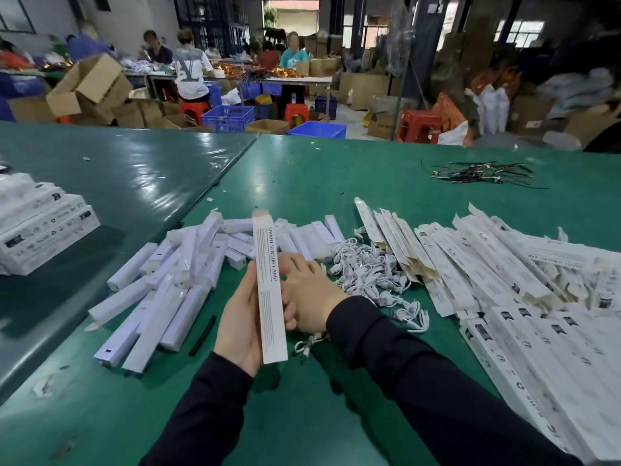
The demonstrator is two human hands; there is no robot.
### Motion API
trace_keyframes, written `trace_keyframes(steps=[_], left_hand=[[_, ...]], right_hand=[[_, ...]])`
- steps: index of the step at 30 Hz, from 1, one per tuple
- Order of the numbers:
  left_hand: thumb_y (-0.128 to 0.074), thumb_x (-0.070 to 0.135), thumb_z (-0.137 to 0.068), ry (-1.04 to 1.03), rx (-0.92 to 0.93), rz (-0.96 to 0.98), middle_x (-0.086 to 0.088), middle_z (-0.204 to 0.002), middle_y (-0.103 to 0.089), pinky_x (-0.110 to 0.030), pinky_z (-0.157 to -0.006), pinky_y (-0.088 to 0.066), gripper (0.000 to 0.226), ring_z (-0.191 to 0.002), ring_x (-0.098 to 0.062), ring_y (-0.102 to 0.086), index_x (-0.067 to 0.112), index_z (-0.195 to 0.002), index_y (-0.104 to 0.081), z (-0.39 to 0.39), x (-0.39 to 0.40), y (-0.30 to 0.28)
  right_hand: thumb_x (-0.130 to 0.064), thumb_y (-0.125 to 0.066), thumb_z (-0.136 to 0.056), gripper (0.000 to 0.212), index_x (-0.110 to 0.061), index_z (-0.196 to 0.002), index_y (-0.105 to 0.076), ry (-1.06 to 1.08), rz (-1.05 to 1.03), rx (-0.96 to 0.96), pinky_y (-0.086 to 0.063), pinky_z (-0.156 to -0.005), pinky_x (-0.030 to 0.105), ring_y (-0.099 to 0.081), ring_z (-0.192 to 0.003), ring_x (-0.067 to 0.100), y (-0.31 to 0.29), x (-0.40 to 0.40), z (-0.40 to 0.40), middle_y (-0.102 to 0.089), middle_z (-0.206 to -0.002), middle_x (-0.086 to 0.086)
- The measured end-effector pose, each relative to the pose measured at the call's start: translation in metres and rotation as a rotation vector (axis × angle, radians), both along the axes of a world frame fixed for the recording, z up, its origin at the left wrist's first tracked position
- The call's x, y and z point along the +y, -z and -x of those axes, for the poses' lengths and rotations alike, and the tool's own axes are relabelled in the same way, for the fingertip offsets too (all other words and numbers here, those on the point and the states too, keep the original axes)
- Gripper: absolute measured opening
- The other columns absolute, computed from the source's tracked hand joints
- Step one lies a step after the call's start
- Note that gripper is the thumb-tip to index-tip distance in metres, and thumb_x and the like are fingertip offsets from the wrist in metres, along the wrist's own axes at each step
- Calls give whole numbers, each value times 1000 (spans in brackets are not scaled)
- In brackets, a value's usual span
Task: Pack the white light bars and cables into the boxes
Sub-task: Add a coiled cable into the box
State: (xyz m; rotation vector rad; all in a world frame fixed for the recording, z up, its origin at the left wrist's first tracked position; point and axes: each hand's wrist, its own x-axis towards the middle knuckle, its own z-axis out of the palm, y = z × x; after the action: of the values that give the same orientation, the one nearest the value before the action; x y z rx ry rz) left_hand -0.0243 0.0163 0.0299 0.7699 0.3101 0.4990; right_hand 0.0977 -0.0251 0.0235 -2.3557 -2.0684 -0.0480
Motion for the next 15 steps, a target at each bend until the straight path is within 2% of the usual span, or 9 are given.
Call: trace_keyframes(steps=[2,3,6,8,10,12,14,15], left_hand=[[-50,45,-89,23,-30,31,-10,-78,-66,-24,-45,-49,48,-54,-19,-62,7,-110,-69,1,0,-1],[-54,44,-87,23,-25,29,-11,-84,-68,-24,-45,-51,46,-57,-19,-64,6,-108,-72,2,0,-1],[-57,41,-84,13,-24,-21,-7,-73,-59,-21,-38,-43,43,-42,-14,-50,7,-109,-62,3,2,-1],[-52,44,-88,10,-48,-61,-2,-66,-50,-19,-36,-37,40,-39,-10,-40,12,-113,-51,3,3,0],[-43,54,-89,24,-30,-80,0,-64,-48,-18,-36,-33,47,-38,-8,-36,15,-111,-56,3,5,1],[-34,60,-91,50,-4,-74,-2,-65,-48,-18,-37,-32,57,-39,-9,-35,14,-114,-60,3,6,2],[-36,54,-94,95,20,-61,-4,-67,-49,-19,-39,-34,55,-43,-11,-36,12,-121,-59,2,5,4],[-41,50,-92,130,31,-52,-4,-68,-50,-20,-40,-37,52,-45,-12,-39,11,-123,-59,1,4,5]], right_hand=[[-22,-61,-87,57,-16,-141,-44,-58,31,-12,-17,-117,45,-14,-142,21,-4,2,2,-27,-152,4],[-20,-58,-89,48,-17,-136,-49,-80,59,-14,-17,-116,44,-22,-139,21,-5,2,3,-36,-146,2],[-14,-53,-92,22,-19,-113,-58,-75,74,18,-22,-112,40,-47,-119,19,-9,-3,6,-57,-118,0],[-14,-56,-92,14,-24,-101,-53,-26,-32,154,-27,-110,38,-57,-108,18,-16,-14,3,-63,-105,-5],[-24,-61,-94,16,-24,-110,-59,90,-240,346,-40,-102,35,-62,-99,16,-21,-34,-6,-66,-106,-6],[-25,-68,-89,27,-22,-115,-66,275,-542,690,-53,-81,26,-65,-85,8,-29,-64,-15,-69,-106,-5],[-17,-76,-80,29,-30,-105,-72,442,-833,1049,-54,-62,18,-65,-69,3,-36,-98,-22,-72,-98,-5],[-14,-78,-76,31,-33,-101,-75,509,-910,1177,-54,-58,17,-65,-65,4,-37,-114,-25,-74,-95,-4]])
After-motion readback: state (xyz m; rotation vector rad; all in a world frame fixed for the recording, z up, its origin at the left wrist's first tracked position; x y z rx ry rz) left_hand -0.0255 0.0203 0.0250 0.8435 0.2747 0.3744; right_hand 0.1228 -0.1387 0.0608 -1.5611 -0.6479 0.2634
